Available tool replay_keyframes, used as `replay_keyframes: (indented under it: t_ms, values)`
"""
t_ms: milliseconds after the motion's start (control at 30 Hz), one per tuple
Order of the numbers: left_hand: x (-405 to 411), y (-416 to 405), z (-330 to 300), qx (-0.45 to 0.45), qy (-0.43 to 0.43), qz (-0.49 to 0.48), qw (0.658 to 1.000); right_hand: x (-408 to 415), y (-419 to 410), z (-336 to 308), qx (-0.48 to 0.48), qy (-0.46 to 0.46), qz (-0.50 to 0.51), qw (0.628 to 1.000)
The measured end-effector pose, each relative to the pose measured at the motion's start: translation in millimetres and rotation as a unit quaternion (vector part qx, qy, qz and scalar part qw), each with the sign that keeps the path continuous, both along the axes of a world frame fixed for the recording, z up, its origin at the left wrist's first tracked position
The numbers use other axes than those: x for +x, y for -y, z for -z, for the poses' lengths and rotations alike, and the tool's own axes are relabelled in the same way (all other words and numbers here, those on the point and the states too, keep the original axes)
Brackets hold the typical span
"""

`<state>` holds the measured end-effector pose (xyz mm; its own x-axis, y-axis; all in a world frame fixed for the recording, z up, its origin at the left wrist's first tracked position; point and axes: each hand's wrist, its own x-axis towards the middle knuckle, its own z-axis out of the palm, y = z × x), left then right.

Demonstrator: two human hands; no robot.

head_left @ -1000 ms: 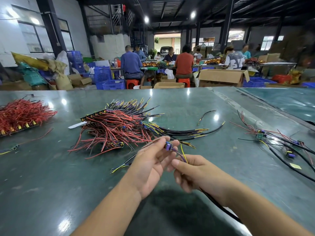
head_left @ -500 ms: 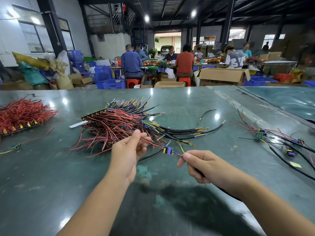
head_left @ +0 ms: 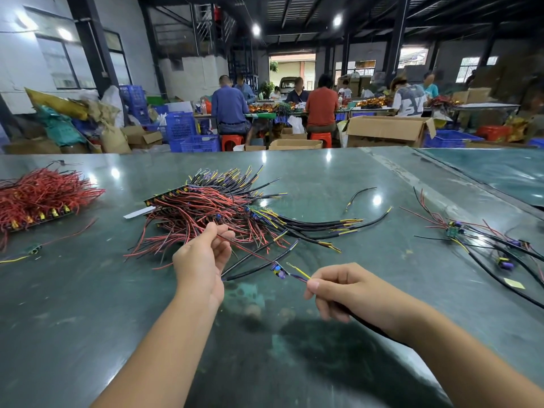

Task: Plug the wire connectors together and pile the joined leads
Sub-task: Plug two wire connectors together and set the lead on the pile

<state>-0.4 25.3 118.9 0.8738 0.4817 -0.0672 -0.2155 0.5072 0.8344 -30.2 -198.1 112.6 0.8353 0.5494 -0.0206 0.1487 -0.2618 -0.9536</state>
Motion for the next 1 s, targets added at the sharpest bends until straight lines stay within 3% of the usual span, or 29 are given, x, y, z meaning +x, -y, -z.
replay_keyframes:
  t_ms: [267,400,533,800,1000]
  values:
    - [-2.3,2.1,-0.7,-0.041,0.012,0.003,0.999,-4.2,0.3,-1.1,0.021,-0.003,-0.042,0.999]
    - [-11.3,8.9,-1.9,-0.034,0.049,0.186,0.981,-4.1,3.7,-0.6,0.101,-0.019,-0.007,0.995]
    - [-20.2,29.3,4.6,0.098,0.048,0.330,0.938,-1.8,6.2,-2.0,0.145,-0.035,0.012,0.989]
    - [-20.4,35.6,12.3,0.117,0.083,0.370,0.918,-0.7,8.1,0.8,0.138,-0.068,-0.021,0.988]
    - [-21.4,38.4,13.0,0.110,0.086,0.350,0.926,-0.8,5.6,3.6,0.134,-0.074,-0.005,0.988]
